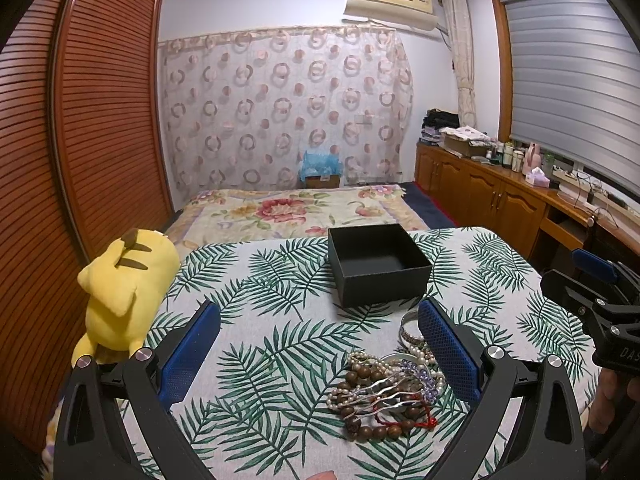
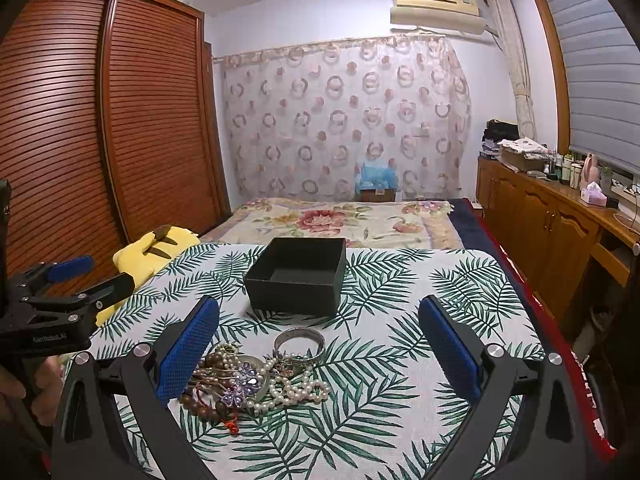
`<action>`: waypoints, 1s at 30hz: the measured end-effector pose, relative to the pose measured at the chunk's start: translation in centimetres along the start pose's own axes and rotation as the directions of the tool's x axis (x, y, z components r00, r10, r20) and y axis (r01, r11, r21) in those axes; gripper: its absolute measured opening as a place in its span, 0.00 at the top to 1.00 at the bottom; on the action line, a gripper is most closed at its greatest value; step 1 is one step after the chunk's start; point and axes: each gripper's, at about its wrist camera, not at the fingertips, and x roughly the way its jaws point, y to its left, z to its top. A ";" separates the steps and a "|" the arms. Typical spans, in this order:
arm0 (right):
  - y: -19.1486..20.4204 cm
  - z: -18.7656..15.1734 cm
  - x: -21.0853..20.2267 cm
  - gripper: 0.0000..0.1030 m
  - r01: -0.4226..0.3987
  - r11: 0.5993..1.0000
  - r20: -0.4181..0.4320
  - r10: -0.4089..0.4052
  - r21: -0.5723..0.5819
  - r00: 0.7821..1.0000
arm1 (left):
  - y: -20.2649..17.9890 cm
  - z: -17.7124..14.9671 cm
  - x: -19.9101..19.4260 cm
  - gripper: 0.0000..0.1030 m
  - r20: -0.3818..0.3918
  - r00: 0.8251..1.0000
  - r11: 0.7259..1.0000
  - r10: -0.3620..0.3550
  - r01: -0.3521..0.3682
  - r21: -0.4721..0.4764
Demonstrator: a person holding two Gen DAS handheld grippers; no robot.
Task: Organize jewelry
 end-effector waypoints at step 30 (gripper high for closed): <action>0.1 0.1 -0.2 0.02 -0.002 1.000 0.004 0.002 0.001 1.000 | -0.5 0.1 -0.3 0.07 0.002 1.000 1.000 -0.004 0.004 0.001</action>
